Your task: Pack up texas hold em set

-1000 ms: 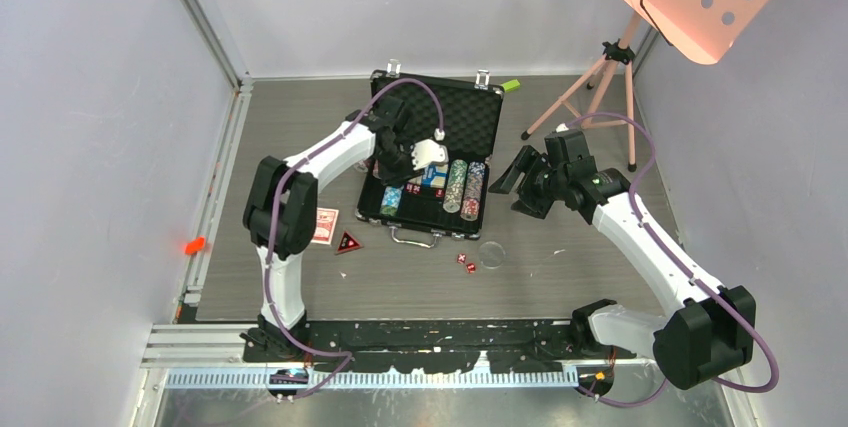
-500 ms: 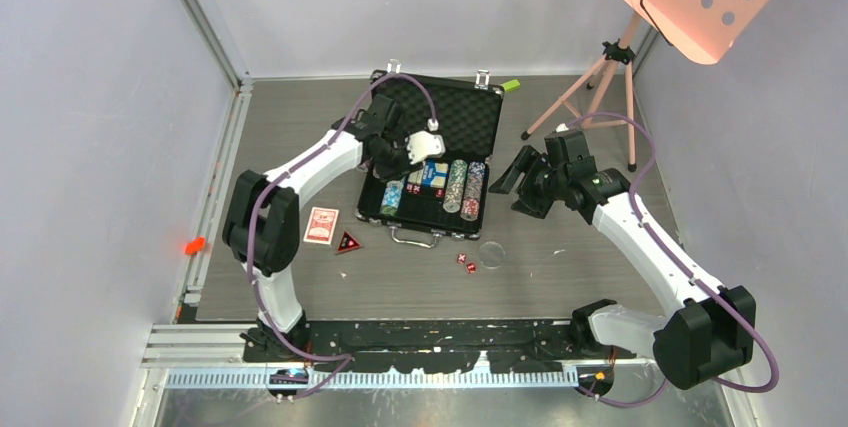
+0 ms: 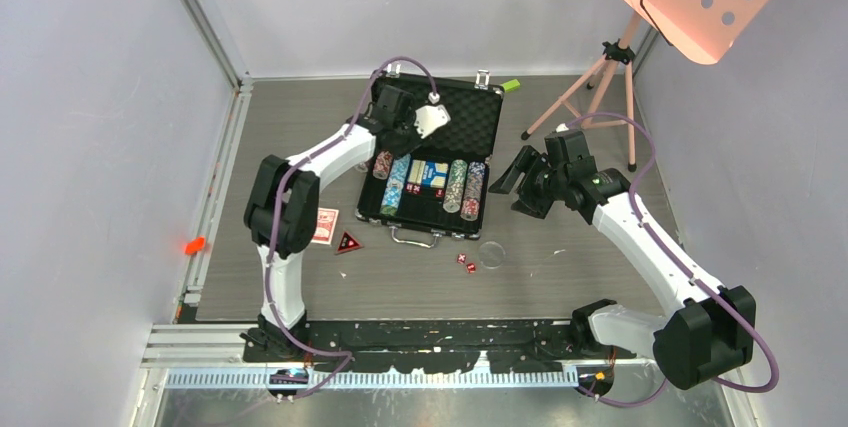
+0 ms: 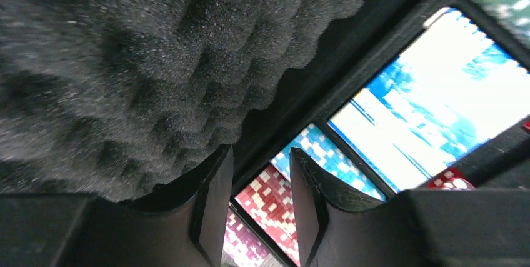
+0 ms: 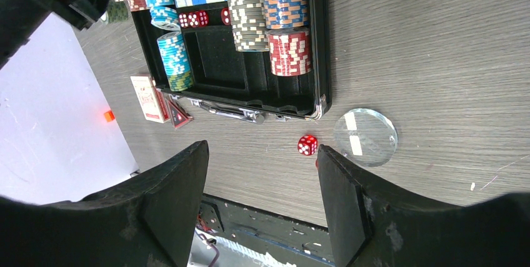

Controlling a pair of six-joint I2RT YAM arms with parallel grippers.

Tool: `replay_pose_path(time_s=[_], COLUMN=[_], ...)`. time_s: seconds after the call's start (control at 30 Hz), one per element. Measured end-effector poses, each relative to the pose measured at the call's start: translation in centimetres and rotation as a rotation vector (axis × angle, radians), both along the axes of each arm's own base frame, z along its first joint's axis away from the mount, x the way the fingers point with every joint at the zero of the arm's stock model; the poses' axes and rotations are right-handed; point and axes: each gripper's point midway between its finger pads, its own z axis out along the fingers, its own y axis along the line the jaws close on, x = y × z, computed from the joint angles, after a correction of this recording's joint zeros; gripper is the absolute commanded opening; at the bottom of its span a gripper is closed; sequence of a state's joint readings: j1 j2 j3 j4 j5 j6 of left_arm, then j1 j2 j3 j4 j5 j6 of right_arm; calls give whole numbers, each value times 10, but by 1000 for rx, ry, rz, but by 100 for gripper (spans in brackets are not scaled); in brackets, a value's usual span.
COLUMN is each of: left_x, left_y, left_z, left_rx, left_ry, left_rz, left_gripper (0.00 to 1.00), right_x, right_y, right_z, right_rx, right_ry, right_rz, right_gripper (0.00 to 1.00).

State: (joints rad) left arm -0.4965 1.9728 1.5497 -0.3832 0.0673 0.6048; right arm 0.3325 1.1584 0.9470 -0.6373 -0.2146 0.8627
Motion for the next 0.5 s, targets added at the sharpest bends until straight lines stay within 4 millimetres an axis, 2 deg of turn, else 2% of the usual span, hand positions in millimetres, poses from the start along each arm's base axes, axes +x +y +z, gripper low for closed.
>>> replay_pose_path(time_s=[0.13, 0.2, 0.37, 0.5], left_x=[12, 19, 16, 0], left_y=[5, 5, 7, 13], left_z=[-21, -23, -30, -29], left_rx=[38, 44, 76, 101], left_ry=[-15, -38, -32, -19], left_rz=[45, 59, 58, 40], left_gripper=[34, 29, 29, 29], right_x=[0, 0, 0, 0], right_y=[0, 0, 0, 0], right_z=[0, 0, 0, 0], right_rx=[0, 0, 0, 0], right_ry=[0, 0, 0, 0], right_rz=[0, 0, 0, 1], right_gripper=[70, 70, 70, 70])
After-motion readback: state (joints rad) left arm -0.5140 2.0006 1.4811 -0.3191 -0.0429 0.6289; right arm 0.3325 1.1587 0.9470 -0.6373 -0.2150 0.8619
